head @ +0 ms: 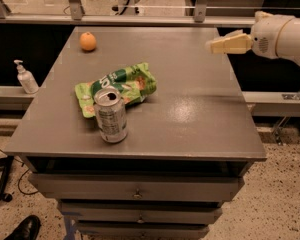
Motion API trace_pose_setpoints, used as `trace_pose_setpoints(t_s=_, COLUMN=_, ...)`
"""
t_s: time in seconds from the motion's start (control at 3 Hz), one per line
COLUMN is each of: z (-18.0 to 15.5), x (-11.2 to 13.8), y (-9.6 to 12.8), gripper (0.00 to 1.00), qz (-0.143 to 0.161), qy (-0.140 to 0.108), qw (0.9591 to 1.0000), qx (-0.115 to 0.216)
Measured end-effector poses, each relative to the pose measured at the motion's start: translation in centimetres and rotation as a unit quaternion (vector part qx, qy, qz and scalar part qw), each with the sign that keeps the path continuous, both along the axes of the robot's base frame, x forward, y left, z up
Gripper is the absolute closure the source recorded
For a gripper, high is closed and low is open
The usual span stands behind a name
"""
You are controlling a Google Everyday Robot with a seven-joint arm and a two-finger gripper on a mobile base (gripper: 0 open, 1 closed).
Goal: Move green rice chip bag near 7up can
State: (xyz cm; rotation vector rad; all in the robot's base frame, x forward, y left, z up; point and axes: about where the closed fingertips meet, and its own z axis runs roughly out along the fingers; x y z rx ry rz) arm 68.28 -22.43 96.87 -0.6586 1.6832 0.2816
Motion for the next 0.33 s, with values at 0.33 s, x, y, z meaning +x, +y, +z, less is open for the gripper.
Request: trace_pose_setpoints(t_s=0.33, z=2.84, x=0.41, y=-0.70, gripper=0.00, qz=-0.006, qy=-0.026, qw=0.9996, qx=0.000)
